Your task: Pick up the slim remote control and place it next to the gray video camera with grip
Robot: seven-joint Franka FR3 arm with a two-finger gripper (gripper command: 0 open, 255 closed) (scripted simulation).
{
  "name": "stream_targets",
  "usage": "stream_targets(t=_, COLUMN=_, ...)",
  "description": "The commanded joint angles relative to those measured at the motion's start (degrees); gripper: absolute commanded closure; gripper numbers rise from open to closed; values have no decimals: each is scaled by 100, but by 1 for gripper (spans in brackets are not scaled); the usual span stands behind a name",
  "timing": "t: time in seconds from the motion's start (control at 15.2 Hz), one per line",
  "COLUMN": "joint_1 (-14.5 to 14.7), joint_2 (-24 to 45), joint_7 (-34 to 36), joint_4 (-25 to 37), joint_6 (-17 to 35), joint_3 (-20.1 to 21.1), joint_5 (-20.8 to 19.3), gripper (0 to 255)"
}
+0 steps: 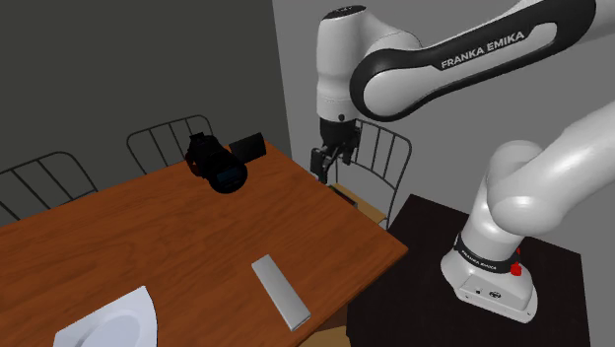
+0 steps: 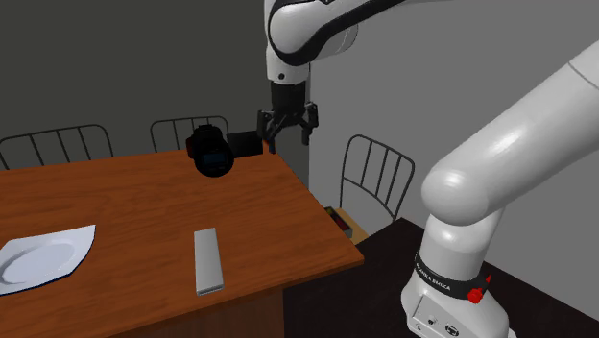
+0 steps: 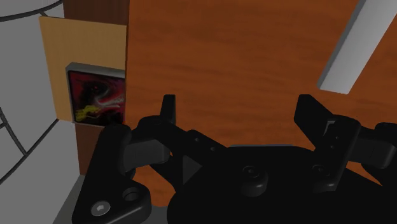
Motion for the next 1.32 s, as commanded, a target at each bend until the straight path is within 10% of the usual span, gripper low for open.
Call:
stream_targets(t=0.0, joint_1=41, joint_2=317, joint_7=215, joint_4=35, joint_6=257, joint_3=204, joint_5=64, gripper=0)
stream_targets(t=0.66, joint_1=81, joint_2=2213, joint_7=1475, joint_4=460, joint_6=1531, joint_3=1245, joint_5=-148, gripper=0)
stream_targets(t=1.25, joint_1=319, joint_2=4380, joint_7=3143, joint_4=1446, joint_6=2248, joint_3=1699, joint_5=-1508, gripper=0)
